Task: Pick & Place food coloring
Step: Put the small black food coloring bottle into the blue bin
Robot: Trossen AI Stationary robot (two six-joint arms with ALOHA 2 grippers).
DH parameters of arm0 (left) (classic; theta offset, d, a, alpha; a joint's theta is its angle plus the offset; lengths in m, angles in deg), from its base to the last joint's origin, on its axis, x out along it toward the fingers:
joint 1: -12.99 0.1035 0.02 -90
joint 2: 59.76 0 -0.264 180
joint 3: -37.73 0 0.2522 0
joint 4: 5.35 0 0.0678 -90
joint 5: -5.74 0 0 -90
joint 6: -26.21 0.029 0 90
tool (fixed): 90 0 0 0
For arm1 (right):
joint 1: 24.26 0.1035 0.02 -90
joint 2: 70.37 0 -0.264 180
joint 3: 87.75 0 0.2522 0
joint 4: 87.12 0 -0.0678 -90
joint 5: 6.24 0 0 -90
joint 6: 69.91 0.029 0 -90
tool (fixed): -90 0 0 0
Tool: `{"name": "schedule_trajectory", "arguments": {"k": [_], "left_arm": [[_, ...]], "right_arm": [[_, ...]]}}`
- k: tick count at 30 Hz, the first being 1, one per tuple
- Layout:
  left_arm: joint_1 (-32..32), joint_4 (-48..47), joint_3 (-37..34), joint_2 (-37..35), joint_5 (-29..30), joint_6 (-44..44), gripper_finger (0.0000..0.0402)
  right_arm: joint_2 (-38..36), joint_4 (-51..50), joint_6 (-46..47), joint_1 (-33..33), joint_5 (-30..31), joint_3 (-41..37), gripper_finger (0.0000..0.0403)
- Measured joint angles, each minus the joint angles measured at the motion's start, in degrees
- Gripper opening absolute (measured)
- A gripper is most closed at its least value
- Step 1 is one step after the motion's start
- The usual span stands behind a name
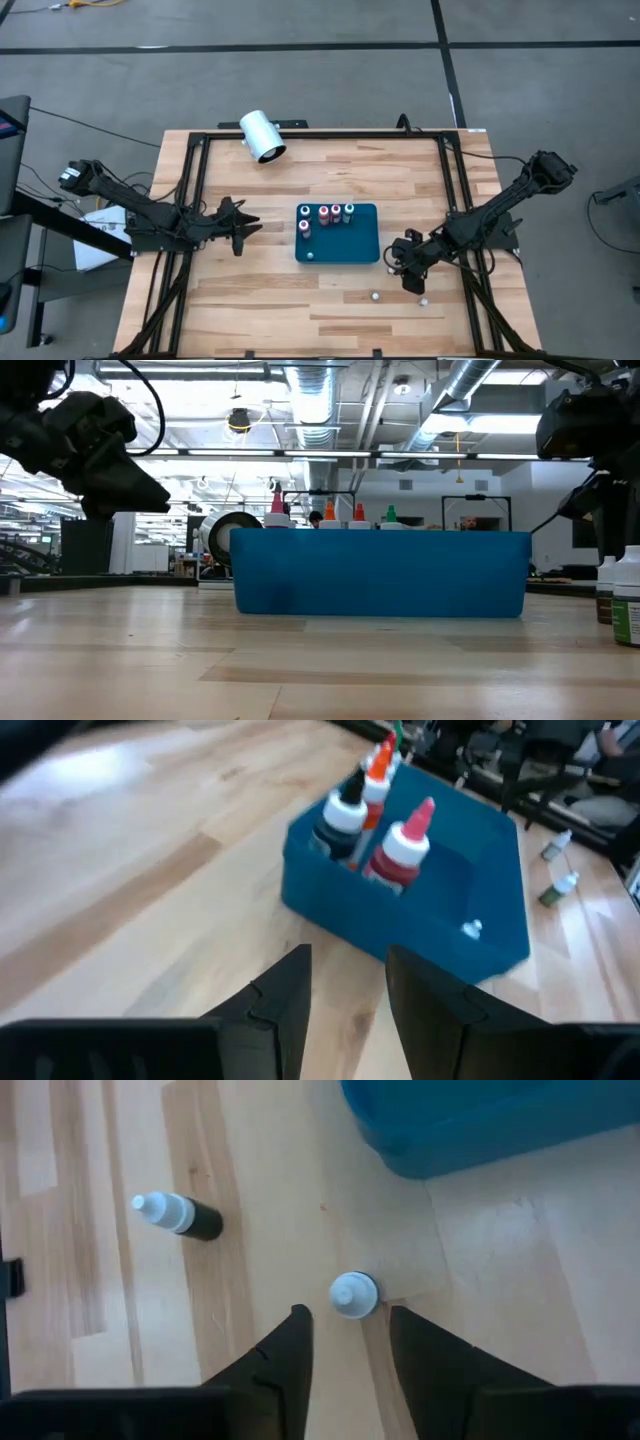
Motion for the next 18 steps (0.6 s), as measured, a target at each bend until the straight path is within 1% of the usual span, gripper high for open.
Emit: {"name": "schedule_trajectory", "arguments": {"k": [5, 9, 14, 18], "left_arm": [[2.6, -1.1, 0.0, -3.2, -0.3, 4.1, 0.0122], [4.6, -3.1, 0.0, -5.8, -2.4, 5.5, 0.0122], [6.1, -6.6, 0.0, -9.4, -3.7, 5.6, 0.0122], [6.1, -8.6, 0.0, -12.3, -2.7, 6.5, 0.0122]], "right_arm": [[0.0, -0.3, 2.2, -0.6, 0.0, 0.0, 0.0166], [0.0, -0.4, 2.2, -1.5, 0.0, 0.0, 0.0187], [0.0, -0.3, 2.2, -3.0, 0.1, 0.0, 0.0189], [0.0, 0.2, 2.2, -3.3, 0.0, 0.0, 0.0181]]}}
